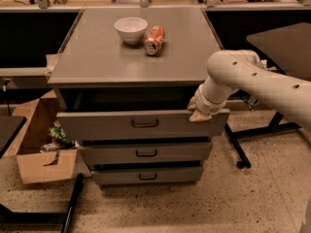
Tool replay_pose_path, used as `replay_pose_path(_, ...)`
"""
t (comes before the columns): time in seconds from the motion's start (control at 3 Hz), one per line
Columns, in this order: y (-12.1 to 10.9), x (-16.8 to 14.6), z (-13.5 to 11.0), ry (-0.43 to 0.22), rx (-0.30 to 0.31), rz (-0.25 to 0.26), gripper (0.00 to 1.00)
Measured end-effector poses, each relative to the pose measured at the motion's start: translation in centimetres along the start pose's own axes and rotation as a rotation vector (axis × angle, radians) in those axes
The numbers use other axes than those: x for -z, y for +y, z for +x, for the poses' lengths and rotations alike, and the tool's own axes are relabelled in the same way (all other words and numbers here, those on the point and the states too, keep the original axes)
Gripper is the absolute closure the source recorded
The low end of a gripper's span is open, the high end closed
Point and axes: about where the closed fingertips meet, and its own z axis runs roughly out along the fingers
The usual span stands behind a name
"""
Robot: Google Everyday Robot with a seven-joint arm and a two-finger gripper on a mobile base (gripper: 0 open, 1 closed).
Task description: Open top drawer
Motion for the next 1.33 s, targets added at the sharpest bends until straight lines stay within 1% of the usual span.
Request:
replay_pose_path(0.33, 0.0, -0.01, 0.0, 0.0, 0.0, 0.0, 0.58)
replay_pose_path(0.67, 0.0, -0.01, 0.0, 0.0, 0.0, 0.0, 0.27)
replay_pose_path(1.0, 0.01, -0.01, 0.0, 0.0, 0.0, 0.0, 0.04)
replay_pose_path(1.33, 0.01, -0.02, 0.0, 0.0, 0.0, 0.0, 0.0)
